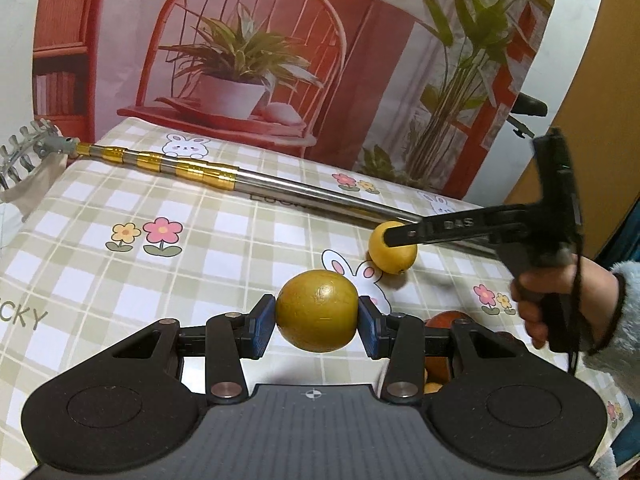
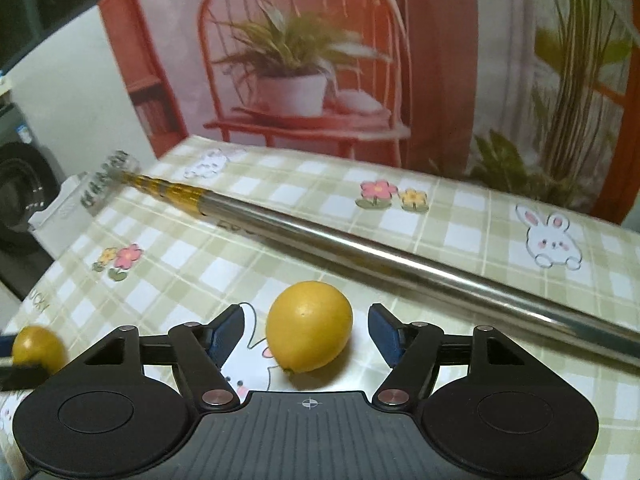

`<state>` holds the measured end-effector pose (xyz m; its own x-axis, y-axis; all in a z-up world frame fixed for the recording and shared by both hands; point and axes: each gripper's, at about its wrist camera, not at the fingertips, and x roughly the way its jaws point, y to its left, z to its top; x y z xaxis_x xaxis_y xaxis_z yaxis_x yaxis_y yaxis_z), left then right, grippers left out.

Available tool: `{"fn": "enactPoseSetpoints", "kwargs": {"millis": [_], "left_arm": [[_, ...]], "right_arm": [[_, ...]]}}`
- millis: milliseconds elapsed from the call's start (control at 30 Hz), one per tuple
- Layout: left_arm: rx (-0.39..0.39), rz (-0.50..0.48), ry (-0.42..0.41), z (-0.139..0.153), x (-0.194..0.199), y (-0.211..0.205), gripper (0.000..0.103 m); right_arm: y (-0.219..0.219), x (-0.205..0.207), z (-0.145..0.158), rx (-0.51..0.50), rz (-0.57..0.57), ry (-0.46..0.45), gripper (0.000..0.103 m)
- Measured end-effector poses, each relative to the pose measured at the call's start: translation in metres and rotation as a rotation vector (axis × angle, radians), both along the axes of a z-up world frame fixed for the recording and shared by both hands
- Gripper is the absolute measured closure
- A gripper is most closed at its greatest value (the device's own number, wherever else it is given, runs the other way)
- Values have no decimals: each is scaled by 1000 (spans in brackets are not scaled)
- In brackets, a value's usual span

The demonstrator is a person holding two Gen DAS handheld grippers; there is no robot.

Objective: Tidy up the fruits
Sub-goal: 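Grasp the yellow lemon with the right tool while the left tool carries the citrus, then lower the citrus and lemon onto the plate with both tools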

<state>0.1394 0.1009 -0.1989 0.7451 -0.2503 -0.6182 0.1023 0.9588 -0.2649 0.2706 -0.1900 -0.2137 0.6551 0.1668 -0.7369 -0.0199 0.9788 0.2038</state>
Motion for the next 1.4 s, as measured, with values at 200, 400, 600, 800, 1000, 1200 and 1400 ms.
{"fn": "enactPoseSetpoints", "kwargs": {"millis": [200, 400, 600, 800, 1000, 1200, 1400], "left_arm": [[-26, -13, 7, -2, 0, 0, 57], [-32, -30, 13, -3, -1, -2, 57], [-46, -60, 10, -3, -8, -7, 57], [-50, -105, 5, -2, -17, -18, 57], [-28, -171, 7, 2, -24, -34, 57], [-43, -223, 42, -7, -24, -54, 57], [-9, -235, 97, -20, -21, -64, 57]], "right_arm": [[5, 21, -16, -6, 5, 91, 41], [7, 29, -22, -15, -2, 110, 51], [5, 21, -15, 0, -3, 107, 52], [2, -19, 19, 55, 3, -6, 52], [0, -85, 50, 110, 9, -143, 51], [2, -156, 53, 118, -2, -207, 51], [14, -204, 34, 131, -42, -214, 51]]}}
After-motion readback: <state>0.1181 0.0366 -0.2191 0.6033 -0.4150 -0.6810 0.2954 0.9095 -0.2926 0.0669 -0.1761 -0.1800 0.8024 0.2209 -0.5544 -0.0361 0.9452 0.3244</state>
